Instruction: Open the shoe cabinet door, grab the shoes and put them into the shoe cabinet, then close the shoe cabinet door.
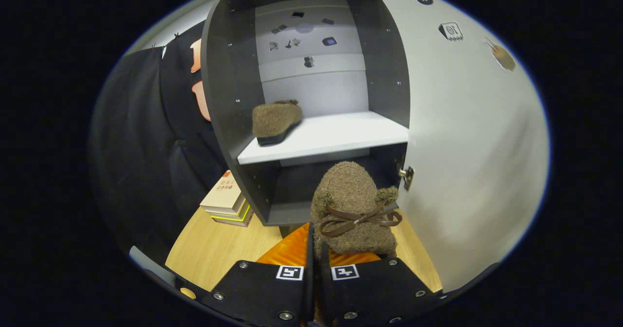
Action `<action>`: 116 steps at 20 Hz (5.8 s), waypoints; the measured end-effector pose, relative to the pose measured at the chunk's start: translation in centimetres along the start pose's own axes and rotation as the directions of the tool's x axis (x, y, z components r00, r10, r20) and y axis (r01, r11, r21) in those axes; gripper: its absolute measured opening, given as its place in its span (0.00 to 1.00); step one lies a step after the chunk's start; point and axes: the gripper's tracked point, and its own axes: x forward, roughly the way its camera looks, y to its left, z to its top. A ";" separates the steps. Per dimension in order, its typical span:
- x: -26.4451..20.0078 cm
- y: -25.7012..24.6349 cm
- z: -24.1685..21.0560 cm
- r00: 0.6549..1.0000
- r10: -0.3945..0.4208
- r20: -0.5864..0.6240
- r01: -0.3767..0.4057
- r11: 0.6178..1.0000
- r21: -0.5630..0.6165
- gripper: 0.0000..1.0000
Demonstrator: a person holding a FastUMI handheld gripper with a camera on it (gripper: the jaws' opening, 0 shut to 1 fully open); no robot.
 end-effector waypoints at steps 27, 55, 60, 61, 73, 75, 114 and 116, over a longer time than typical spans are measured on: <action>24.6 -3.4 17.4 0.995 -0.078 -0.065 0.069 0.988 -0.138 0.07; -11.8 -1.4 8.9 0.978 -0.143 0.153 0.152 0.987 -0.052 0.28; -19.1 -3.0 6.8 0.956 -0.185 0.226 0.206 0.976 -0.070 0.34; -20.8 -3.6 6.5 0.950 -0.198 0.241 0.218 0.974 -0.060 0.35; -32.0 -12.7 4.7 0.915 -0.303 0.267 0.293 0.953 0.076 0.41; -32.7 -15.0 4.2 0.912 -0.318 0.259 0.305 0.948 0.090 0.43; -27.2 -23.5 4.4 0.933 0.129 0.335 -0.125 0.992 -0.035 0.67; -27.0 -23.3 4.4 0.932 0.156 0.327 -0.154 0.988 -0.031 0.67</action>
